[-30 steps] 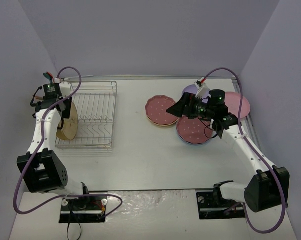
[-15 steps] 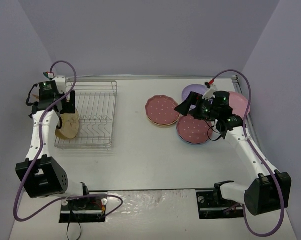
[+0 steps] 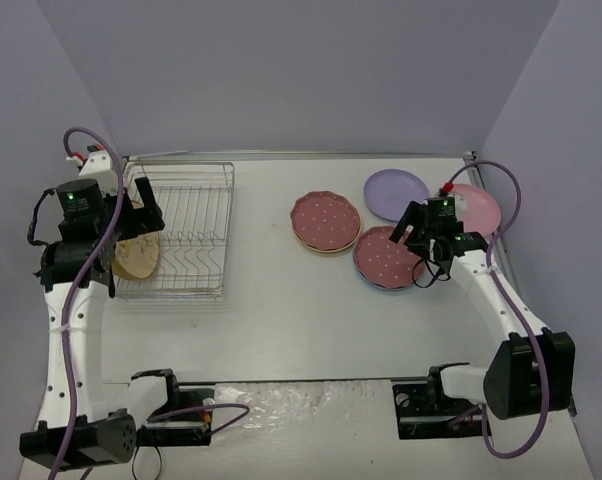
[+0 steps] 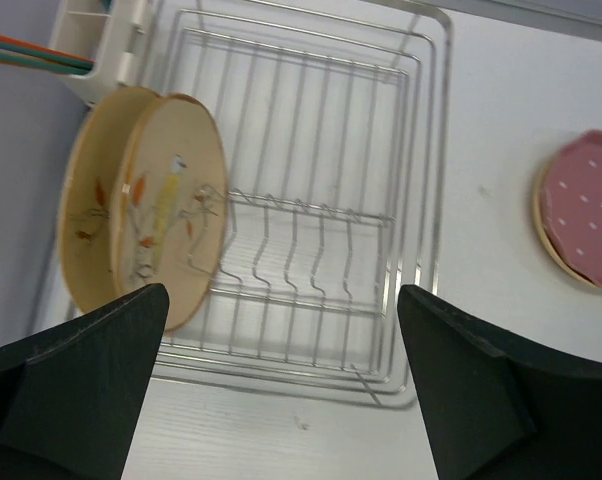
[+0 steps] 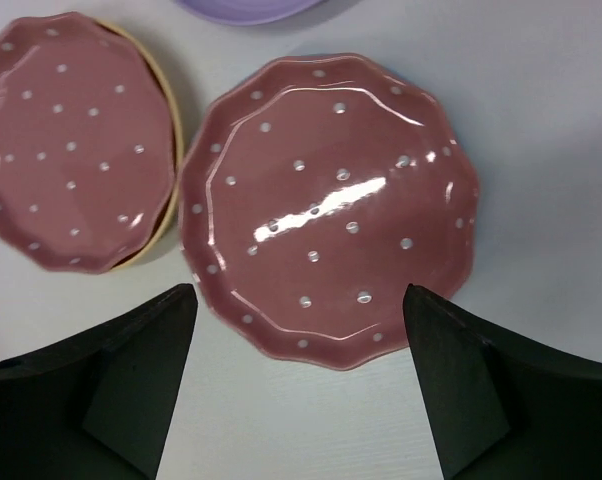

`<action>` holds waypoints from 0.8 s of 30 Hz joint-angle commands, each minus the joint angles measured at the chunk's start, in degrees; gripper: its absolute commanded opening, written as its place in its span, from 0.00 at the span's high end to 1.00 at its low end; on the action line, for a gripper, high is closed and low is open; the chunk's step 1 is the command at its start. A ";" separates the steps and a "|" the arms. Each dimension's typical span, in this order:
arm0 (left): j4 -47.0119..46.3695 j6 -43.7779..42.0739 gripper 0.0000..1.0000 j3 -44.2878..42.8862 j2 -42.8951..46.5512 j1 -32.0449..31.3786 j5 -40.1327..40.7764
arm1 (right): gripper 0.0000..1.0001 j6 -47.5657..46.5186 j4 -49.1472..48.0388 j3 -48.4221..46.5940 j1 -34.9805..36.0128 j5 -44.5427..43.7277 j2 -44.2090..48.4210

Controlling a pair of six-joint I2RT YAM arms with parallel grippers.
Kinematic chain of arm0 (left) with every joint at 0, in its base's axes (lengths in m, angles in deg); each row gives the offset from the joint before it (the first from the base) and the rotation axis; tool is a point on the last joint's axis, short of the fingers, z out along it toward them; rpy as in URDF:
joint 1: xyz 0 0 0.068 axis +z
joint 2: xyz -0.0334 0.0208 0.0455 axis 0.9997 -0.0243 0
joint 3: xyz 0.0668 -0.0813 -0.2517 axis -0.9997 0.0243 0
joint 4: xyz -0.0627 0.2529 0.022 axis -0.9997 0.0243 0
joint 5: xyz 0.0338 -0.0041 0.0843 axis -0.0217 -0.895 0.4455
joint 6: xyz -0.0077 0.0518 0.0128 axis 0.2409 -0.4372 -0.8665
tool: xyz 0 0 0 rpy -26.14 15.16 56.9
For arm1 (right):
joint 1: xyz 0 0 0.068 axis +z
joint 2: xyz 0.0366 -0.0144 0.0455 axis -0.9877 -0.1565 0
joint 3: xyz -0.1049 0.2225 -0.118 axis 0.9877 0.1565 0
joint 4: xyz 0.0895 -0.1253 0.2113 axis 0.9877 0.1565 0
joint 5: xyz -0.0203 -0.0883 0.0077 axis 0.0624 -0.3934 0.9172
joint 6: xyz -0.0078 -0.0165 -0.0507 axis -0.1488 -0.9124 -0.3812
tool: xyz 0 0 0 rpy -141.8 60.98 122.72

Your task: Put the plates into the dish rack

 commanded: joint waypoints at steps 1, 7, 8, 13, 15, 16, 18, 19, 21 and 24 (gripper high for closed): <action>1.51 3.95 0.03 3.10 4.70 -3.58 -5.33 | 0.24 2.68 0.26 0.60 -3.31 -6.07 -4.04; 3.13 4.13 0.03 9.10 9.09 -6.36 -6.06 | 0.41 3.46 -0.42 0.70 -6.93 -7.81 -9.77; 3.17 4.53 0.03 9.72 9.59 -6.55 -6.53 | 0.44 3.41 -0.83 0.58 -7.02 -8.16 -10.28; 2.88 5.66 0.03 11.33 10.82 -6.72 -8.35 | 0.51 3.55 -1.71 0.27 -7.23 -8.97 -13.12; 2.86 5.82 0.03 11.47 10.68 -6.74 -8.59 | 0.57 3.64 -1.92 0.52 -7.22 -9.13 -14.07; 3.02 5.82 0.03 11.47 10.41 -6.74 -8.76 | 0.59 3.64 -2.24 0.95 -7.17 -9.18 -14.50; 3.14 5.65 0.03 11.38 10.21 -8.62 -8.82 | 0.62 3.73 -2.76 1.54 -7.23 -9.35 -14.96; 3.08 5.65 0.03 11.38 10.21 -8.72 -8.82 | 0.64 3.73 -2.82 1.86 -7.23 -9.48 -14.99; 2.94 5.65 0.03 11.44 10.21 -8.85 -8.82 | 0.67 3.73 -2.97 2.27 -7.23 -9.64 -15.10; 2.65 5.65 0.03 11.22 9.78 -9.02 -8.90 | 0.73 3.72 -3.42 2.94 -7.23 -9.25 -15.37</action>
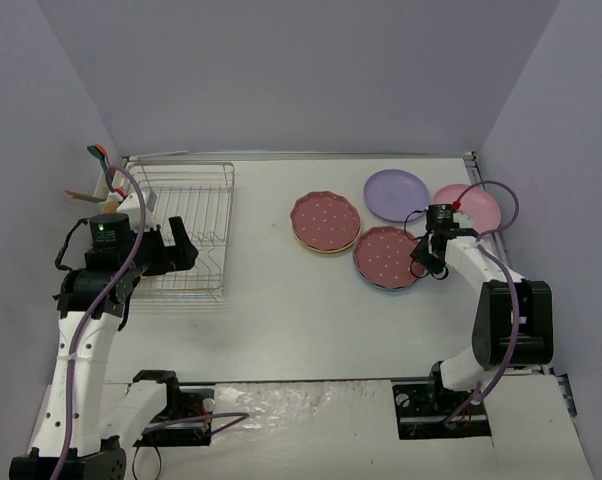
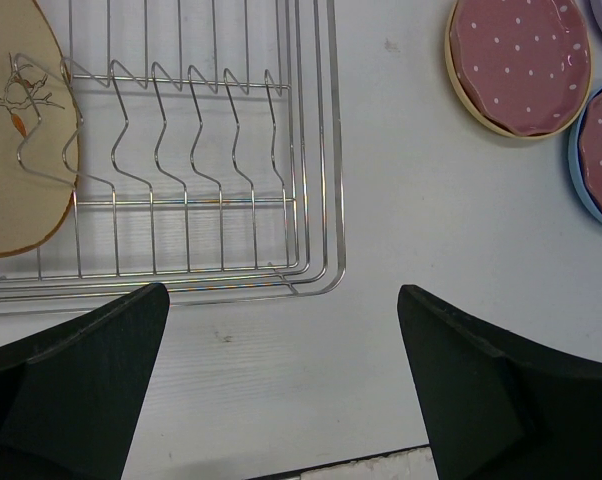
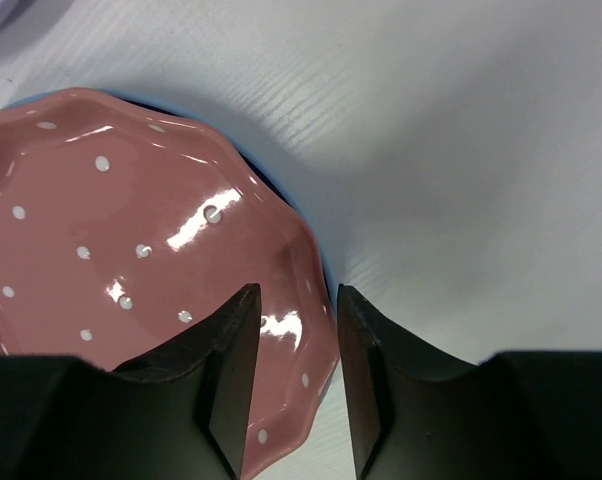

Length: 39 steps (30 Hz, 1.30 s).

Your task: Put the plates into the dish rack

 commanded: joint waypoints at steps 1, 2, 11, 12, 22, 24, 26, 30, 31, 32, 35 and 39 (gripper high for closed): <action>-2.34 0.82 0.03 -2.03 -0.38 -0.36 -0.98 | 0.74 0.58 -1.86 0.71 -0.14 -2.08 -0.27; -2.38 0.82 0.03 -2.12 -0.47 -0.41 -1.06 | 0.75 0.58 -1.99 0.80 -0.14 -1.94 -0.36; -2.64 1.40 0.03 -1.87 -0.57 -0.59 -1.40 | 0.98 0.05 -1.93 1.69 -0.14 -2.63 -0.25; -2.65 1.56 0.03 -1.87 -0.57 -0.59 -1.49 | 1.00 -0.01 -1.72 1.50 -0.14 -2.56 0.52; -2.48 1.63 0.03 -2.92 -1.05 -0.59 -1.73 | 1.00 -1.36 3.18 -4.43 -0.14 0.41 6.40; -2.34 1.76 0.03 -2.99 -1.09 -0.59 -1.78 | 1.00 -1.13 3.98 -5.19 -0.14 1.73 6.91; -2.30 1.86 0.03 -3.23 -1.09 -0.59 -1.85 | 1.00 -0.94 4.45 -5.79 -0.14 2.39 7.69; -2.12 1.89 0.03 -3.52 -1.01 -0.59 -1.95 | 1.00 -0.14 5.36 -6.89 -0.14 2.72 9.18; -1.91 1.80 0.03 -3.61 -1.01 -0.59 -1.95 | 1.00 -0.05 5.52 -6.99 -0.14 2.88 9.43; -1.79 1.86 0.03 -3.55 -0.93 -0.59 -1.95 | 1.00 0.03 5.77 -7.08 -0.14 2.98 9.55; -1.47 1.87 0.03 -3.36 -0.53 -0.54 -1.95 | 1.00 0.40 6.43 -7.14 -0.14 2.60 10.31; -1.25 1.80 0.03 -2.90 0.01 -0.59 -1.95 | 1.00 0.58 6.70 -6.09 -0.14 2.00 11.64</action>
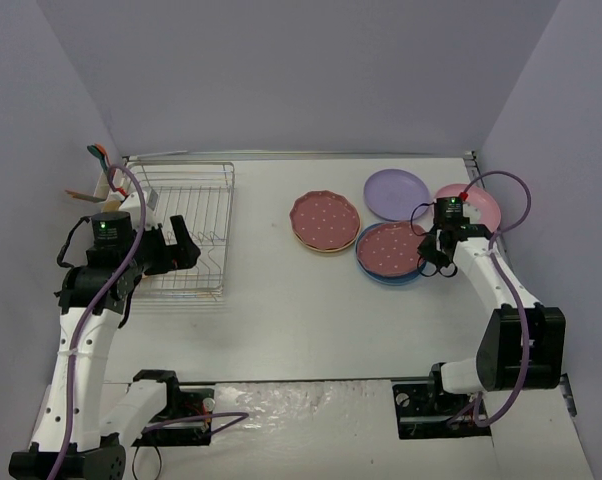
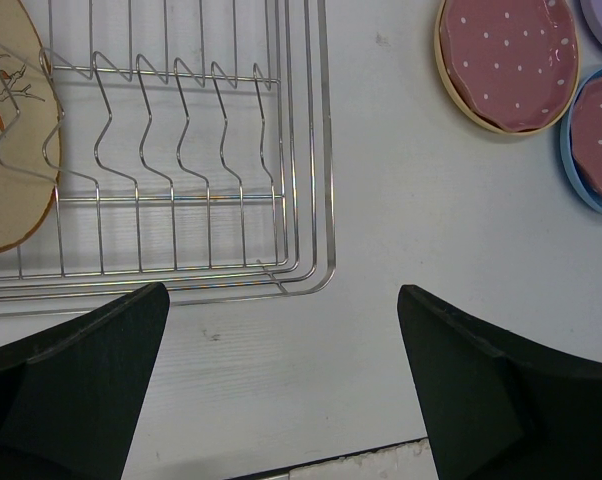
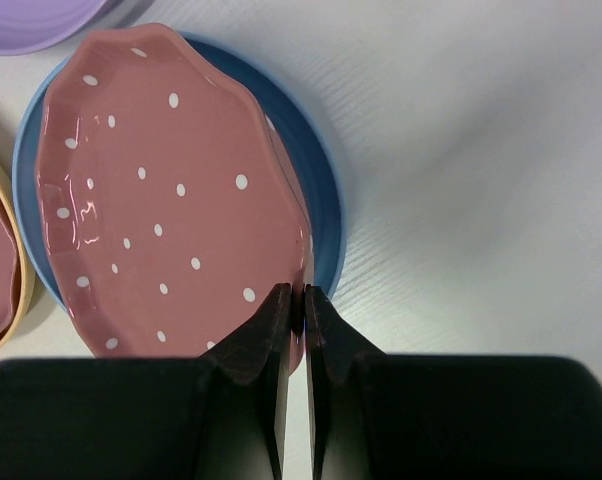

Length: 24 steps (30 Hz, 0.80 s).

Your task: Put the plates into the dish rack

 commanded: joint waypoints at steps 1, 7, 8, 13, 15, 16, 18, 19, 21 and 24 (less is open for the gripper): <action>-1.20 0.49 0.03 -2.79 0.97 -0.37 -0.87 | 1.00 1.69 -1.27 -1.79 -0.26 -0.50 4.29; -1.28 0.75 0.03 -2.65 0.93 -0.37 -1.06 | 1.00 2.12 -1.25 0.88 -2.65 0.05 4.22; -1.28 0.69 0.03 -2.65 0.82 -0.37 -1.18 | 1.00 2.18 -1.25 1.40 -3.00 0.05 4.34; -1.37 1.24 0.03 -2.34 0.95 -0.28 -1.44 | 1.00 1.87 -1.50 3.24 -4.36 0.16 4.29; -1.37 1.28 0.03 -2.30 0.92 -0.37 -1.52 | 1.00 1.82 -1.80 3.71 -4.69 0.38 4.20; -1.37 1.28 0.03 -2.30 0.87 -0.37 -1.56 | 1.00 1.77 -2.07 3.99 -4.78 0.47 4.20; -1.39 1.35 0.03 -2.21 0.93 -0.30 -1.51 | 0.99 1.76 -2.53 4.45 -4.93 0.97 4.05; -1.37 1.31 0.03 -2.21 0.95 -0.34 -1.54 | 0.97 1.76 -2.75 4.55 -4.97 1.07 3.97; -1.31 1.28 0.03 -2.21 0.95 -0.37 -1.48 | 0.95 1.70 -3.10 4.87 -4.97 1.07 3.58; -1.29 1.37 0.03 -2.32 0.85 -0.37 -1.57 | 0.92 1.57 -3.57 5.38 -4.90 1.13 2.76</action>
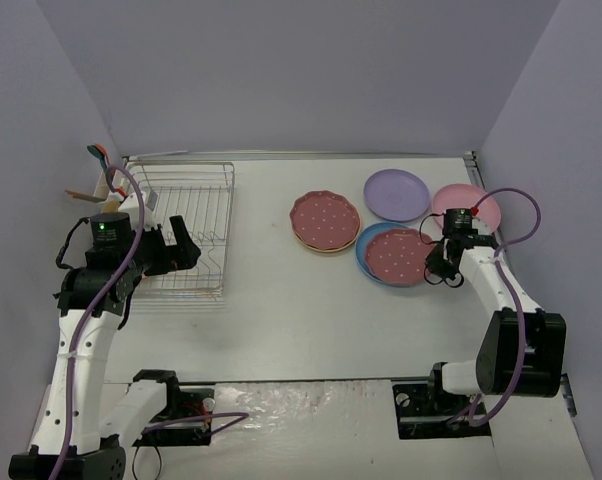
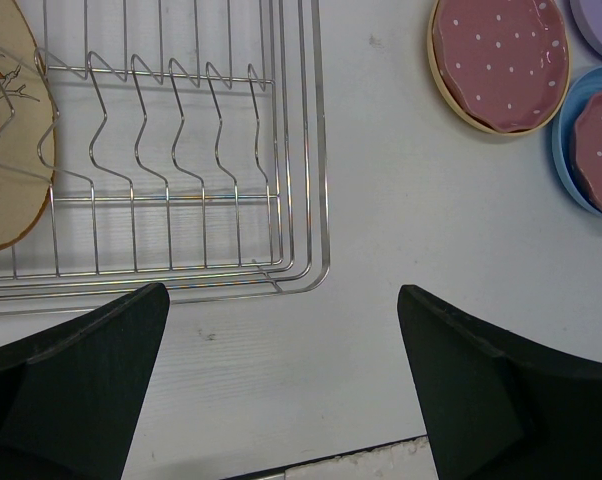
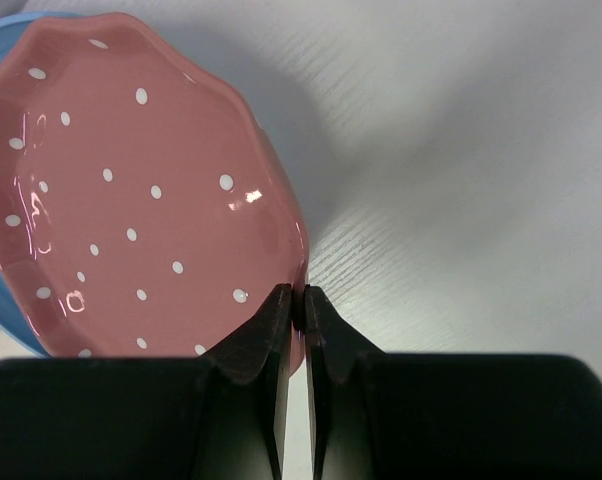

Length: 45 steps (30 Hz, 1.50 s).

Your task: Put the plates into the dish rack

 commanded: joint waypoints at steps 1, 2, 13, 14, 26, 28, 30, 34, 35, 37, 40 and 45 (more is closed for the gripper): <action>-1.42 0.91 0.03 -2.37 0.31 -0.37 -1.11 | 0.91 0.46 -3.20 -0.14 -0.36 0.09 0.92; -1.46 0.91 0.03 -2.45 0.28 -0.37 -1.11 | 0.89 0.39 -3.35 -0.07 -0.40 0.19 0.74; -1.55 0.68 0.03 -2.43 -0.14 -0.34 -1.05 | 0.73 -0.06 -4.26 1.00 -1.17 0.36 0.00; -1.55 0.65 0.03 -2.38 -0.20 -0.37 -1.02 | 0.69 -0.22 -4.44 1.16 -1.20 0.63 0.00; -1.51 0.91 0.03 -2.34 -0.61 -0.37 -1.25 | 0.26 -2.60 -13.99 4.71 -2.34 9.74 -1.47; -1.30 0.83 0.03 -2.29 -0.61 -0.37 -1.12 | 0.27 -2.86 -15.70 4.87 -2.42 10.23 -2.00; -1.23 0.84 0.03 -2.18 -0.68 -0.44 -0.94 | 0.32 -3.55 -16.17 4.75 -2.41 9.77 -2.40; -1.46 1.08 0.03 -2.11 -0.96 -0.37 -1.11 | 0.47 -5.06 -16.39 3.65 -2.25 7.09 -2.81; -1.46 1.01 0.03 -2.11 -1.04 -0.45 -1.11 | 0.49 -5.40 -16.39 3.47 -2.17 6.83 -2.90; -1.61 1.06 0.03 -2.06 -1.28 -0.43 -1.17 | 0.56 -6.16 -16.30 2.67 -2.02 6.13 -3.41; -1.73 1.23 0.03 -2.02 -1.54 -0.43 -1.34 | 0.62 -6.65 -16.35 1.72 -1.62 5.99 -5.03; -1.89 1.56 0.03 -2.02 -1.73 -0.46 -1.44 | 0.68 -7.65 -16.39 -0.41 1.42 3.06 -7.60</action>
